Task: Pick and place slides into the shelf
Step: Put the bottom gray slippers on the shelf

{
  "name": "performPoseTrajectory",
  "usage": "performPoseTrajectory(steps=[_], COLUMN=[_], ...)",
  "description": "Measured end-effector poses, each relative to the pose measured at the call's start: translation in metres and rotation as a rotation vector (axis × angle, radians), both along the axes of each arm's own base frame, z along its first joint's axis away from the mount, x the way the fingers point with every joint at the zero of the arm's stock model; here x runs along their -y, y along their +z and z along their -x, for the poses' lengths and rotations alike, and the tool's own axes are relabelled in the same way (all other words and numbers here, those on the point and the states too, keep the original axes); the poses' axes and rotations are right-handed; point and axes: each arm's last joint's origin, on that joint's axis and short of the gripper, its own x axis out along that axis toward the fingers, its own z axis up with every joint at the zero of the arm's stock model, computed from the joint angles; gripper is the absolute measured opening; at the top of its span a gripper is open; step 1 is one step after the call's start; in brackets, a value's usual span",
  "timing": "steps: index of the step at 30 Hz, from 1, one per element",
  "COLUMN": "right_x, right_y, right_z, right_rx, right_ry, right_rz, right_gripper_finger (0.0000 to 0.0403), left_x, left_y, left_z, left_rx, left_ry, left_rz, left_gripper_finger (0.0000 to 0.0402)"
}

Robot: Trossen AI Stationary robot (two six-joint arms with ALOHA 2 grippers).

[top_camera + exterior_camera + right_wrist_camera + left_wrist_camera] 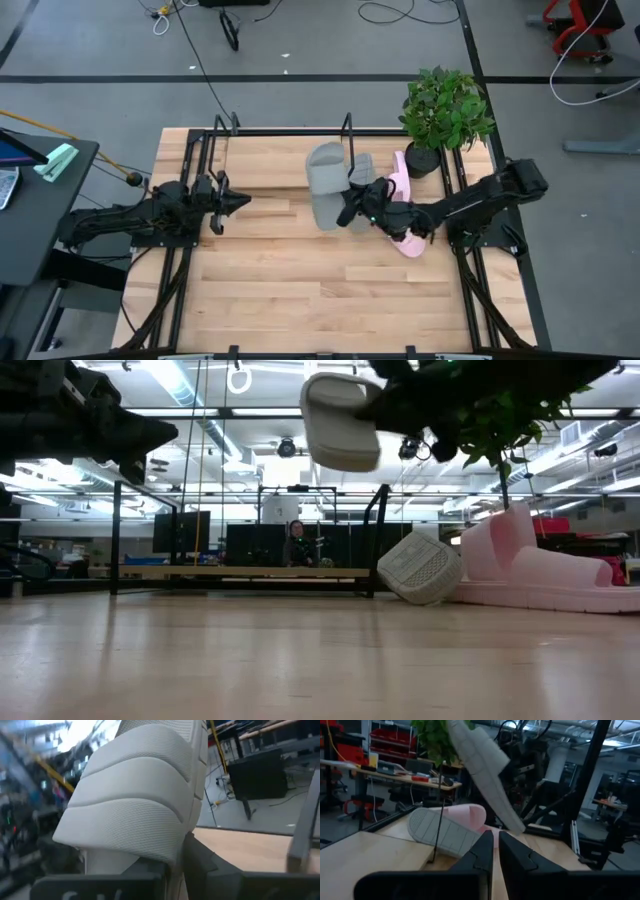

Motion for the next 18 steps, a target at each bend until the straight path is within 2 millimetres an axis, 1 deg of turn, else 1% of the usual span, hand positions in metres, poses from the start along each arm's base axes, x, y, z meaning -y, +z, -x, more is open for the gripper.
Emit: performPoseTrajectory(steps=[2, 6, 8, 13, 18], right_x=[0.002, -0.001, -0.004, -0.016, -0.021], right_y=[-0.004, -0.004, 0.002, 0.018, 0.028], right_z=[-0.008, -0.034, -0.052, -0.098, -0.132], right_rx=[0.054, 0.046, 0.043, -0.061, -0.119], right_ry=[-0.017, -0.022, -0.019, -0.016, -0.028], right_rz=[-0.020, 0.001, 0.028, 0.126, 0.141], right_gripper_finger=[0.0041, 0.0041, 0.0041, 0.0040, 0.0039], left_x=[0.000, 0.000, 0.000, 0.000, 0.002], left_y=[0.001, 0.001, 0.001, 0.001, 0.000], left_z=[0.000, 0.000, 0.000, 0.000, 0.000], left_rx=[0.006, 0.011, 0.014, 0.015, 0.002], left_ry=[0.000, -0.004, -0.008, -0.022, -0.075], left_rz=[-0.001, 0.031, 0.056, 0.072, 0.035], left_gripper_finger=[0.0036, 0.0036, 0.0035, 0.0041, 0.0061])
